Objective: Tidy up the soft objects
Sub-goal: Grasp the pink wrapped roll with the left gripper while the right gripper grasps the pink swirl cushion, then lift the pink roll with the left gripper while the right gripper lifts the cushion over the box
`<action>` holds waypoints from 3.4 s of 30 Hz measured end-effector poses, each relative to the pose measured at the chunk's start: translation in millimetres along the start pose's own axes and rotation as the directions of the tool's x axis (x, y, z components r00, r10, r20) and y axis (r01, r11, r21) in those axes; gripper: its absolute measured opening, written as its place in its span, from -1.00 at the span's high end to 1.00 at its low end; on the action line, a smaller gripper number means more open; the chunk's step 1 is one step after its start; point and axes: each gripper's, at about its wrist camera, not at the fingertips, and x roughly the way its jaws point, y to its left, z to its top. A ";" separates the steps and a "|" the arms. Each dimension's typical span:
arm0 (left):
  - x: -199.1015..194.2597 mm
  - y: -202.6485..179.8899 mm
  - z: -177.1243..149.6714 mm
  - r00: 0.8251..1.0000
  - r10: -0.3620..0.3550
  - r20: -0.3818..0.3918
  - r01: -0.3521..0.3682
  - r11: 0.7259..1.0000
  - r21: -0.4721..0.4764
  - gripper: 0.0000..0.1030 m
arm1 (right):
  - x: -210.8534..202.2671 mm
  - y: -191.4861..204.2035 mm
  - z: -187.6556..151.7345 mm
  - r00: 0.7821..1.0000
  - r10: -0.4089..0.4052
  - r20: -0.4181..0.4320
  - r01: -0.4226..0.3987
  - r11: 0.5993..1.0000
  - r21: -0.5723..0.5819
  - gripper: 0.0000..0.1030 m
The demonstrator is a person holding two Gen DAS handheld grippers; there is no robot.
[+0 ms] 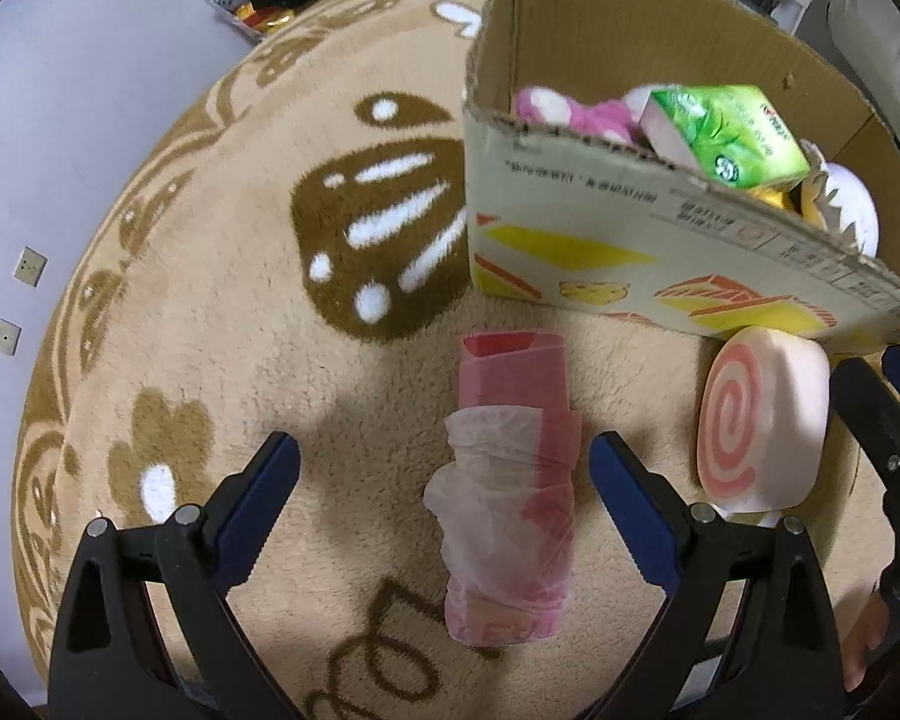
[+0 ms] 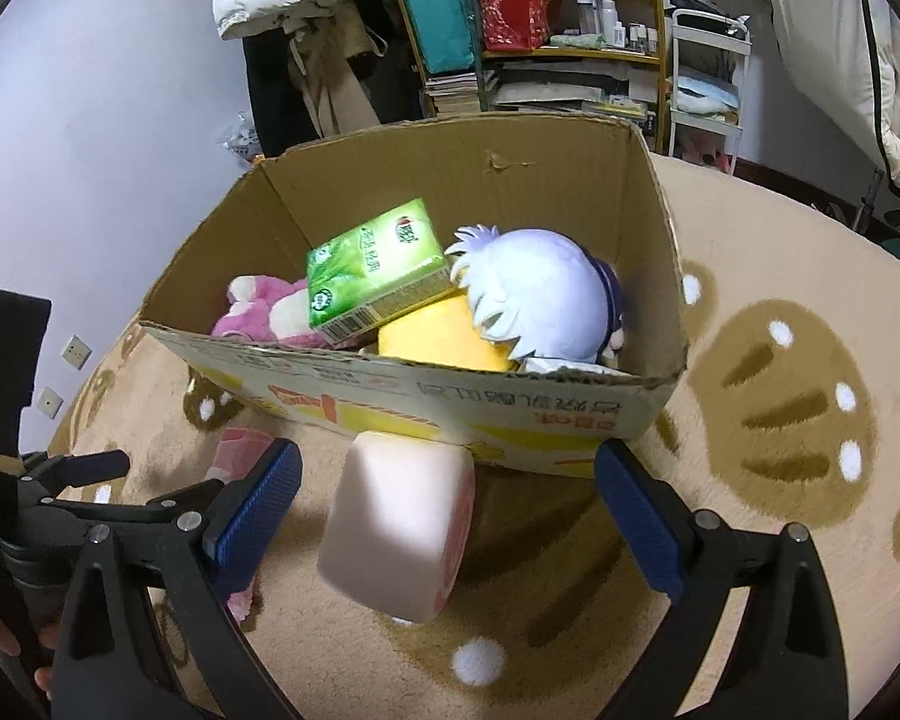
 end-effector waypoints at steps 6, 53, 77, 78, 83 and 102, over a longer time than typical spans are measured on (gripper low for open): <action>13.6 -9.0 0.1 1.000 0.013 -0.027 -0.013 1.000 0.029 -0.87 | 10.8 -2.8 -1.8 0.999 0.012 -0.037 -0.011 1.000 0.011 -0.98; -36.5 -14.9 -28.4 0.994 -0.086 0.068 0.081 0.994 0.077 0.14 | 7.5 17.4 -20.4 0.995 0.021 -0.099 -0.026 0.998 -0.048 0.41; -165.2 -7.4 -28.7 0.829 -0.113 0.547 0.080 0.993 0.084 0.14 | -105.6 16.3 -3.6 0.966 -0.013 0.258 0.027 0.998 -0.050 0.48; -169.0 -6.3 -27.7 0.816 -0.111 0.567 0.079 0.994 0.081 0.14 | -107.9 16.1 -1.9 0.963 -0.014 0.269 0.028 0.998 -0.049 0.48; -177.8 -5.1 -21.6 0.767 -0.116 0.631 0.079 0.993 0.087 0.14 | -114.0 18.6 7.6 0.947 -0.014 0.322 0.032 0.998 -0.050 0.48; -156.6 -21.0 13.2 0.736 -0.132 0.664 0.054 0.989 0.138 0.14 | -96.7 13.5 37.5 0.908 0.021 0.419 0.008 0.998 -0.068 0.48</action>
